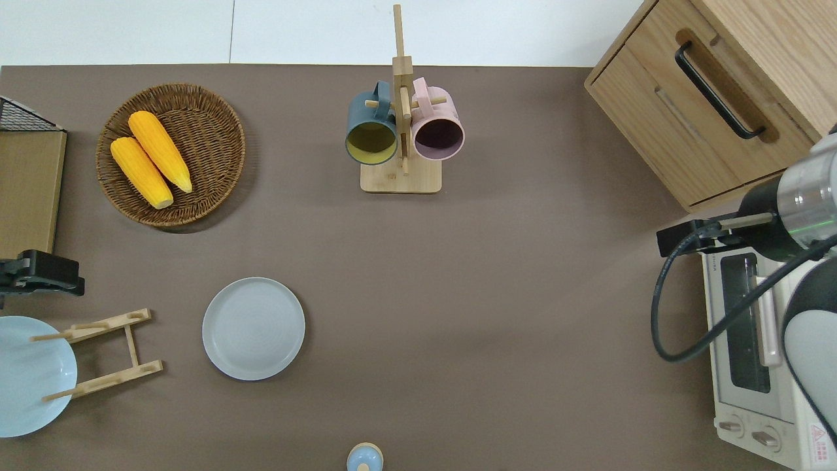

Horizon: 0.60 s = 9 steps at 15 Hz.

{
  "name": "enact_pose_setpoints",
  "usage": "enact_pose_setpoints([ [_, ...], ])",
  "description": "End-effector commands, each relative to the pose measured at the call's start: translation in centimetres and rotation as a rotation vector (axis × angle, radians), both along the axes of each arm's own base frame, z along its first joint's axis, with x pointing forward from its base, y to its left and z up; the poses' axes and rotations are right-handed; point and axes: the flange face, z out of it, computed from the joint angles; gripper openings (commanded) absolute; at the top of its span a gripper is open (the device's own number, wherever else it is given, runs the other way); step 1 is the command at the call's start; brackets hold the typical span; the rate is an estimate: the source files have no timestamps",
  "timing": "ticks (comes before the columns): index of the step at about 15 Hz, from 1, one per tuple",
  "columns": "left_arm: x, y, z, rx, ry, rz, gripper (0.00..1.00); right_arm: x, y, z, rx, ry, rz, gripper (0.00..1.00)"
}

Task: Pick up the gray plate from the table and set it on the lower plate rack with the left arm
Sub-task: 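Move the left gripper toward the rim of the light gray plate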

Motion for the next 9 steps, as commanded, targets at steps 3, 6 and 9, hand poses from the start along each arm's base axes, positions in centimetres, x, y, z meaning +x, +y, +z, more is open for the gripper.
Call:
enact_pose_setpoints([
  [3,-0.31,3.01,0.53,-0.026,0.036,0.039,0.99,-0.20,-0.20,0.45,-0.002,0.001,-0.015,0.983],
  [6,-0.23,2.89,0.09,-0.028,0.045,0.054,0.99,-0.23,-0.12,0.44,-0.003,0.002,-0.014,0.983],
  [9,-0.17,2.66,-0.20,-0.027,0.052,0.057,0.99,-0.16,-0.13,0.37,-0.002,0.002,-0.014,0.983],
])
